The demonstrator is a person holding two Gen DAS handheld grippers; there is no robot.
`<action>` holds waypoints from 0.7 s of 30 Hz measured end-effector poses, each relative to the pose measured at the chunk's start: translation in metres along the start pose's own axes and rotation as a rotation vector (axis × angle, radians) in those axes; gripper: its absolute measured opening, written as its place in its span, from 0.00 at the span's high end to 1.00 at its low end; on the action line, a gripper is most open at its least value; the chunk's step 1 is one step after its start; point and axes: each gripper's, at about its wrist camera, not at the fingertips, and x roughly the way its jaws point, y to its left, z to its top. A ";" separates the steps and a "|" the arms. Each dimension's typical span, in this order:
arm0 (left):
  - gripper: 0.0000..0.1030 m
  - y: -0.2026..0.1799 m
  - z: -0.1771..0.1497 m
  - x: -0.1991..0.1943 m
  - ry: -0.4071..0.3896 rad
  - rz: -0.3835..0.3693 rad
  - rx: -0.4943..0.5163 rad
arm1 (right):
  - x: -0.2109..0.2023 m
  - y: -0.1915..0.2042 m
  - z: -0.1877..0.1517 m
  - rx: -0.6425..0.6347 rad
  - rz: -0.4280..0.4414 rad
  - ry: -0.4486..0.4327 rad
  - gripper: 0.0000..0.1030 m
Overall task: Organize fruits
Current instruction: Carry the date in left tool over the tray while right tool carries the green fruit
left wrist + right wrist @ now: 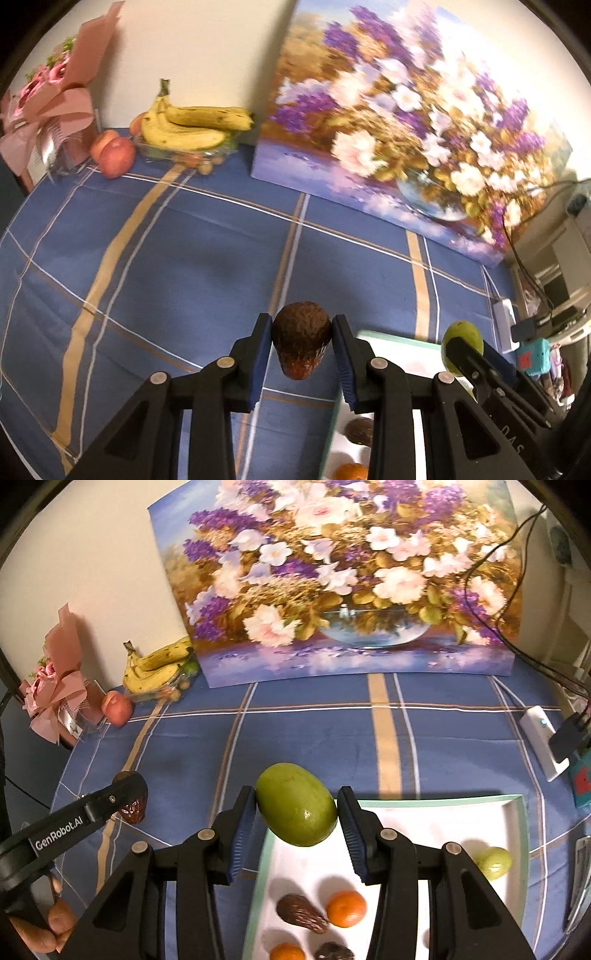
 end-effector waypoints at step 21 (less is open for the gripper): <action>0.66 -0.081 -0.050 0.070 0.181 -0.015 0.202 | 0.023 -0.092 -0.026 0.122 -0.126 0.102 0.54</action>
